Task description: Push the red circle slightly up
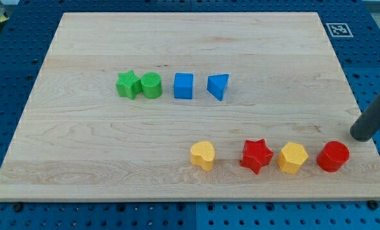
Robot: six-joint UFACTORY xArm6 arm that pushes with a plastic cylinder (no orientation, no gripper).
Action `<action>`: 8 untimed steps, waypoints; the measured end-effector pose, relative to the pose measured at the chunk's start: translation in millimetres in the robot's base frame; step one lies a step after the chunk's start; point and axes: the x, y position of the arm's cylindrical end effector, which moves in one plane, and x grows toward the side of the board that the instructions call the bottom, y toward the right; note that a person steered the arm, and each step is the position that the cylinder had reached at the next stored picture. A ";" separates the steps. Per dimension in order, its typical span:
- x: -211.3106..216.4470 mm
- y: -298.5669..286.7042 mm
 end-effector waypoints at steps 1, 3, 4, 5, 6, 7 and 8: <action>0.0 0.4; 21.6 40.0; 44.0 49.2; 78.7 32.0; 89.3 4.3; 88.9 -5.1; 76.6 -36.2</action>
